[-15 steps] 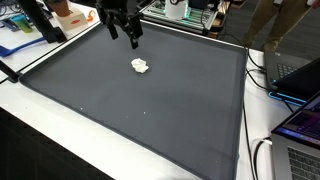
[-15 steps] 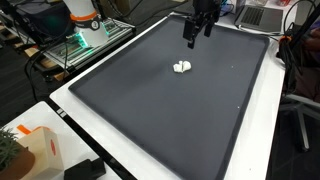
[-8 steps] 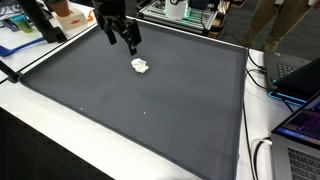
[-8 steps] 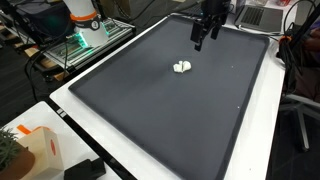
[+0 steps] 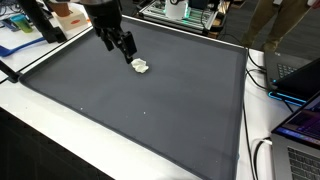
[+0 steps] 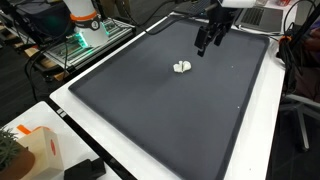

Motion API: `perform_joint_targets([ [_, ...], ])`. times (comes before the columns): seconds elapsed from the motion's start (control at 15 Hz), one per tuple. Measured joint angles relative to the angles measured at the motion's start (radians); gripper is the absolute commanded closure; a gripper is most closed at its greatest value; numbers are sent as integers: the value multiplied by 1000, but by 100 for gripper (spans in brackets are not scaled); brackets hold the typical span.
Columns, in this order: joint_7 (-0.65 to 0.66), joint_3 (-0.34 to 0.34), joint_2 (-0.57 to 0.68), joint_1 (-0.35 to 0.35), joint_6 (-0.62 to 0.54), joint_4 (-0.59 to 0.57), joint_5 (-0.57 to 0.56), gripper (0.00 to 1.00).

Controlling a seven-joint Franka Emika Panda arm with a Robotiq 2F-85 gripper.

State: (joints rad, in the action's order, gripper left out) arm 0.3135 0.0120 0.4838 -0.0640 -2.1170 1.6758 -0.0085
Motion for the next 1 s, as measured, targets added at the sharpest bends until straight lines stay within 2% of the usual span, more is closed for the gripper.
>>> perform_joint_targets([
  [0.47,1,-5,62,-2,211,-107,12,0],
  [0.87,1,-5,64,-2,215,-112,12,0],
  [1.0,-2,-5,72,0,261,-127,19,0],
])
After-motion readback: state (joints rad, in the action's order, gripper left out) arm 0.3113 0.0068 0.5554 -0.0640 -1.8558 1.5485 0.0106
